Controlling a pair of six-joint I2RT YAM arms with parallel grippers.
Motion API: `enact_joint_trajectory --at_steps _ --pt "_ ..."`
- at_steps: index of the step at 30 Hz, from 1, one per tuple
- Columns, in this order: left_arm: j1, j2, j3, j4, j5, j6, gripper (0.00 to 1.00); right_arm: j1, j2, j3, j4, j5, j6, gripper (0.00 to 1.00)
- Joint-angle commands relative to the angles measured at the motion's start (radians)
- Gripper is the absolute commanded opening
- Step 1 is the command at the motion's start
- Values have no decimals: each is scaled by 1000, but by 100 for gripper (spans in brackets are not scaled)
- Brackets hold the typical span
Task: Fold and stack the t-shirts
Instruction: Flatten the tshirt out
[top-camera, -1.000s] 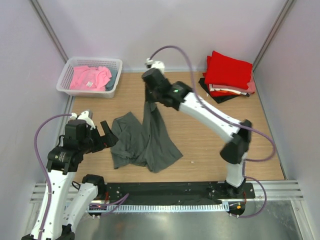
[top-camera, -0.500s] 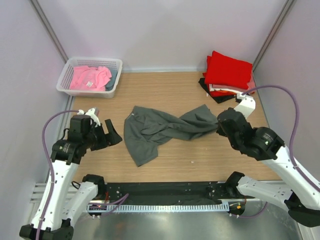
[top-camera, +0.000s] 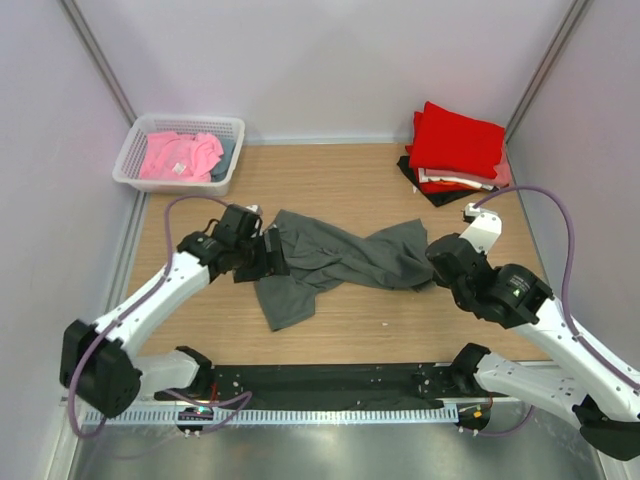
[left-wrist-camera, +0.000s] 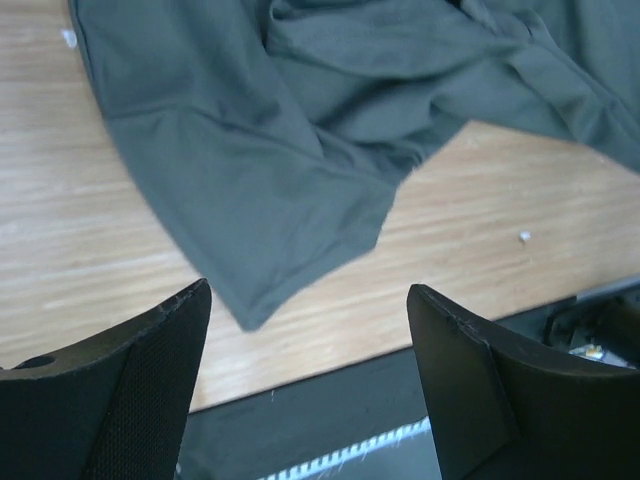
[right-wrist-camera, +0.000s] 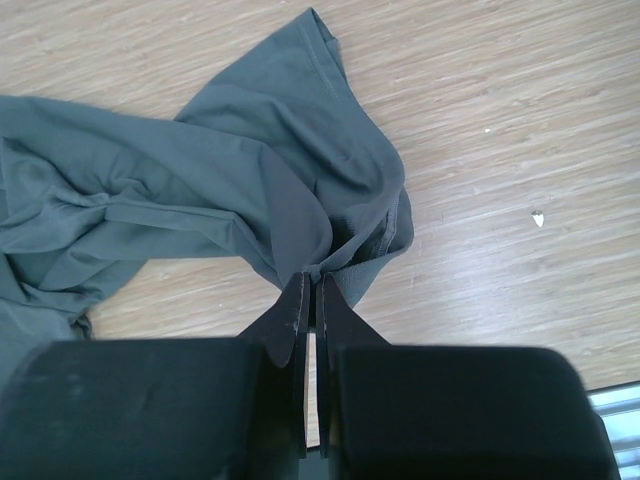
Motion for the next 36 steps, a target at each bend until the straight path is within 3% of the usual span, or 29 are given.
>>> enact_joint_trajectory --at_steps 1,11,29,35,36 --pt "-12 118 46 165 -38 -59 78 3 -3 -18 65 13 2 1" --pt "-15 405 126 310 -81 -48 66 3 0 -38 85 -3 -24 1" --pt "-15 590 179 407 -147 -13 53 5 -2 -66 105 -23 -61 1" --pt "-15 583 163 413 -144 -10 29 3 -2 -75 104 -13 -61 1" --pt "-15 583 159 412 -144 -10 21 5 -3 -77 102 -12 -62 1"
